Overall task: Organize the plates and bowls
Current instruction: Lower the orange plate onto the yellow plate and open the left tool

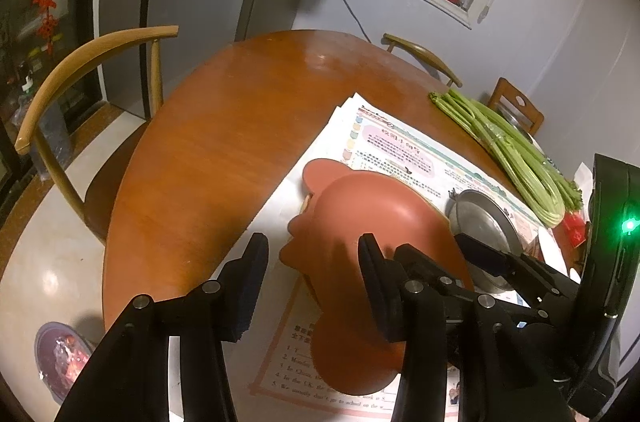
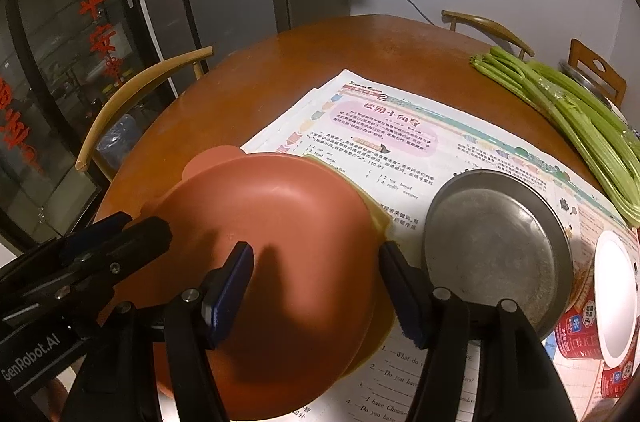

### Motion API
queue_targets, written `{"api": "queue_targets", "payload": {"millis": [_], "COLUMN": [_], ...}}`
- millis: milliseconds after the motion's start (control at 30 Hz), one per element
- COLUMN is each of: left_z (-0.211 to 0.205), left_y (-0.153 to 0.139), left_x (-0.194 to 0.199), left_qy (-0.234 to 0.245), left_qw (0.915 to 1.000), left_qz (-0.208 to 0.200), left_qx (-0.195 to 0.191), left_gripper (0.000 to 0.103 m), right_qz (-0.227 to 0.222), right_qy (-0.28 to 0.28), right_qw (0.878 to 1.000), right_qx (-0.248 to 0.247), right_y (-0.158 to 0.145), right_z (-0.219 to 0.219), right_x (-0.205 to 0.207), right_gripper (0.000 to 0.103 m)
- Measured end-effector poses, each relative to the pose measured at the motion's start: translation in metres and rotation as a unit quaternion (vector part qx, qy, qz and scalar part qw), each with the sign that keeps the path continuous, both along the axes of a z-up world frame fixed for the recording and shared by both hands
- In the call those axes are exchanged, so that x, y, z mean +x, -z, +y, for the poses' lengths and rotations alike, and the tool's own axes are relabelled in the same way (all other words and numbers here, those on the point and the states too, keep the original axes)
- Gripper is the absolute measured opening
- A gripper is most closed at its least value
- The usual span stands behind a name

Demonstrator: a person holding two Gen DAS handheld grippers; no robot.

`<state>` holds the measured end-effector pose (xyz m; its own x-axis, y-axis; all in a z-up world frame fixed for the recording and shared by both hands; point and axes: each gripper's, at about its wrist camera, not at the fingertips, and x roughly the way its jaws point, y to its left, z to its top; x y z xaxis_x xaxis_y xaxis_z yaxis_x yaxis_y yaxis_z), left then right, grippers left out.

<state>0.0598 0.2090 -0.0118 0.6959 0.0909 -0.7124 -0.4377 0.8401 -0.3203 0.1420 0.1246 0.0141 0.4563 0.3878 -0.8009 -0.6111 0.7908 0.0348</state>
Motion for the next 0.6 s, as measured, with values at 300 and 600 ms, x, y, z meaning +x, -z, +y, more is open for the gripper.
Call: {"api": "queue_targets", "payload": {"millis": [300, 600], "left_z": [0.001, -0.009], "left_y": [-0.002, -0.010], "left_x": [-0.005, -0.009], "left_qy": [-0.003, 0.009], "left_qw": [1.0000, 0.9999], "left_qz": [-0.005, -0.004], "left_qx": [0.002, 0.014], "left_gripper": [0.048, 0.049], "right_qz": [-0.028, -0.052], "right_qy": [0.005, 0.021], "right_qw": [1.000, 0.998], "right_qx": [-0.006, 0.007], "right_y": [-0.007, -0.025], "right_z": [-0.002, -0.012], "right_x": [-0.005, -0.011], "right_gripper": [0.064, 0.064]}}
